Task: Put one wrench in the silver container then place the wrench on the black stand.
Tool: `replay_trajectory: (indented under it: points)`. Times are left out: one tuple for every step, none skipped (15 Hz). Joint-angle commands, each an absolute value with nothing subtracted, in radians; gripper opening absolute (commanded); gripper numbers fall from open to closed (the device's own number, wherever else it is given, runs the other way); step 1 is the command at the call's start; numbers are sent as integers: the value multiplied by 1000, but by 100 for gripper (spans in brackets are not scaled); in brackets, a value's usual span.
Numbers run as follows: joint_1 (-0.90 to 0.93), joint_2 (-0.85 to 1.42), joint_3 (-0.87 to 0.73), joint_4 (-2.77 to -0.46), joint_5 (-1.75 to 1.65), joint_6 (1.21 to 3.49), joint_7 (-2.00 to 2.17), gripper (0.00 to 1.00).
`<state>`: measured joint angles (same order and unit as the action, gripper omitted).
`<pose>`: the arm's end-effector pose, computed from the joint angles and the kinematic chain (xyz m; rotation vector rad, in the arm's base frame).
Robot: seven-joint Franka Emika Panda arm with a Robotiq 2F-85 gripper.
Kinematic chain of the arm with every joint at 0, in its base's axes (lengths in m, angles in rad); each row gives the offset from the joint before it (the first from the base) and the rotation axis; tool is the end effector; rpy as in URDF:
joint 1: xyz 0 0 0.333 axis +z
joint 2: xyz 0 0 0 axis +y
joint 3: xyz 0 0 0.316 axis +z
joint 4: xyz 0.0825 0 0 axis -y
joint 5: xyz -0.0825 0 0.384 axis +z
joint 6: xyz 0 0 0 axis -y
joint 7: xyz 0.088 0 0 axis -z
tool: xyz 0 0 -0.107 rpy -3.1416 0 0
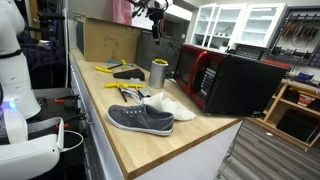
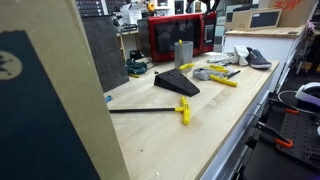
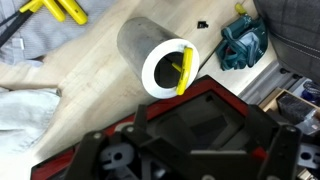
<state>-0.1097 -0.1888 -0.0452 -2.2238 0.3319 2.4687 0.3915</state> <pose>0.5203 -0.0830 0.5004 -2.5727 1.0316 -0.5567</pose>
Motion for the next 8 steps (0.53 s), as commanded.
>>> replay_trajectory:
  points:
    - [-111, -113, -43, -2150, 290, 2465, 472, 100]
    - [-109, -94, -45, -2136, 287, 2462, 479, 100]
    - [-107, -73, -46, -2121, 284, 2462, 485, 100]
    - [-105, -55, -48, -2107, 285, 2459, 489, 100]
    - [-103, -36, -49, -2094, 285, 2457, 490, 100]
    - [-102, -17, -51, -2082, 285, 2455, 489, 100]
    - [-100, 1, -52, -2071, 285, 2455, 490, 100]
    - [-98, 20, -53, -2061, 283, 2454, 490, 100]
